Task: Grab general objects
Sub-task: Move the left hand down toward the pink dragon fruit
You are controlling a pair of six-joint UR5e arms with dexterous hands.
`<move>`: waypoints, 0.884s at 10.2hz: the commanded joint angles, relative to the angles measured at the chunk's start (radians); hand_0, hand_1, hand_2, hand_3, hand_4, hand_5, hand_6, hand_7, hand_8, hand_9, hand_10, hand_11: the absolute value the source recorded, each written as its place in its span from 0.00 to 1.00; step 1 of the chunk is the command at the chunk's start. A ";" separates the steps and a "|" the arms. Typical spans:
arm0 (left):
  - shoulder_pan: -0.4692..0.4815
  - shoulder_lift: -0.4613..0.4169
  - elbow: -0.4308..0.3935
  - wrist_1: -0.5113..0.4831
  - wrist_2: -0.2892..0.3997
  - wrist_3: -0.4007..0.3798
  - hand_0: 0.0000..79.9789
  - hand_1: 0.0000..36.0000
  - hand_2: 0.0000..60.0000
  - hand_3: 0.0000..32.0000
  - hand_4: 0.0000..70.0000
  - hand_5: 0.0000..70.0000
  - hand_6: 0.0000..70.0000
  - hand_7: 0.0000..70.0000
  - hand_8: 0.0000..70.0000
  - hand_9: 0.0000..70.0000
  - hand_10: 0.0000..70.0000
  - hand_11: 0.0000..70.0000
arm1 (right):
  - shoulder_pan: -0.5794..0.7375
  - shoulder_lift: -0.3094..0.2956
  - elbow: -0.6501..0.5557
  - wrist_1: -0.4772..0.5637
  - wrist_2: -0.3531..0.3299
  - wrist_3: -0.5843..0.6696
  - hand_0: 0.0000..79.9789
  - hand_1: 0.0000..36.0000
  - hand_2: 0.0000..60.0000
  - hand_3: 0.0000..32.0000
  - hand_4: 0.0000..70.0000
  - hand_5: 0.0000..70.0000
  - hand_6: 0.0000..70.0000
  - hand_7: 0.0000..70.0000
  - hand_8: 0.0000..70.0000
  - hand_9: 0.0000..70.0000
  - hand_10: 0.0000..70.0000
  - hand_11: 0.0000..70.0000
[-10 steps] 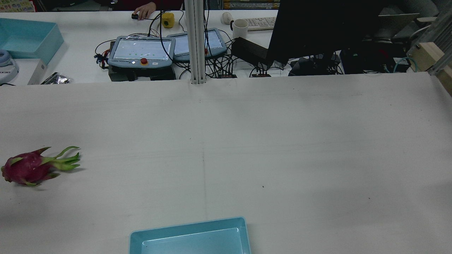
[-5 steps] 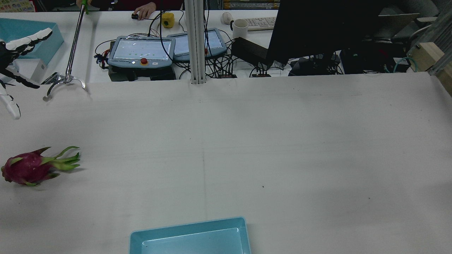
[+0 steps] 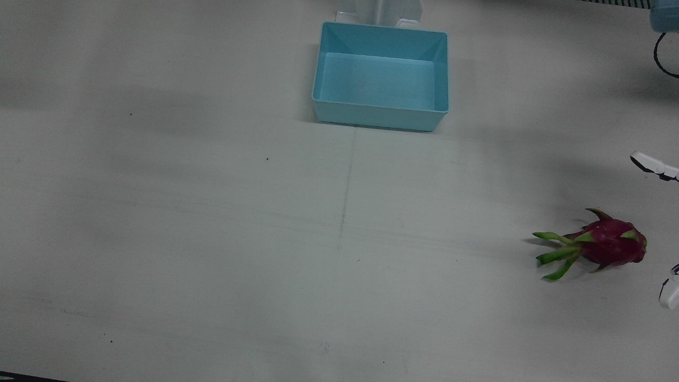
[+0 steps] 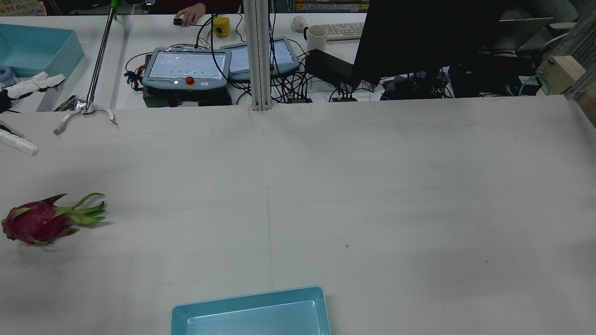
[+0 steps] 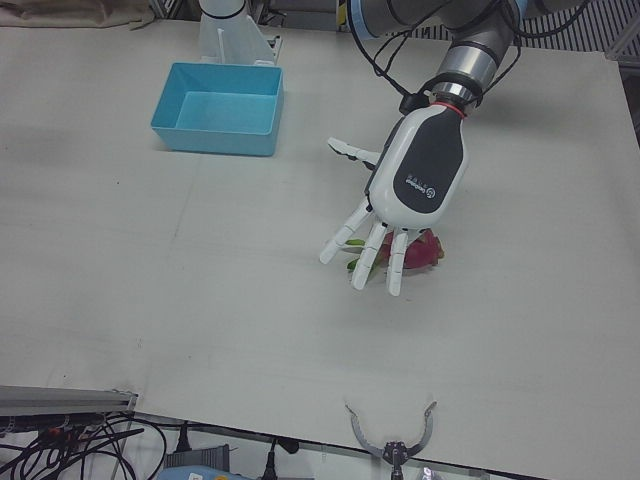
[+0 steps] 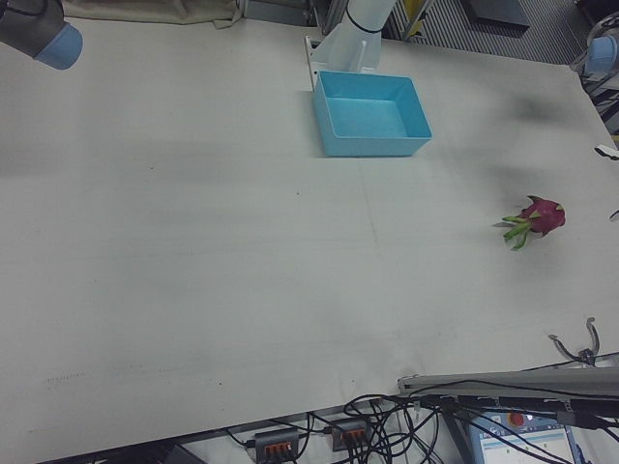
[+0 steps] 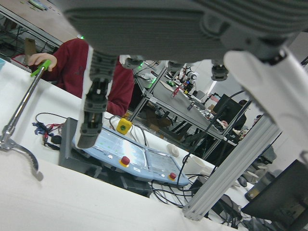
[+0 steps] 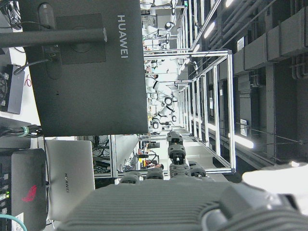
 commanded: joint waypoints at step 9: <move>0.248 0.056 0.026 -0.016 -0.437 0.008 0.63 0.34 0.00 1.00 0.00 0.00 0.00 0.00 0.00 0.00 0.00 0.00 | 0.000 0.000 0.000 0.000 0.000 0.000 0.00 0.00 0.00 0.00 0.00 0.00 0.00 0.00 0.00 0.00 0.00 0.00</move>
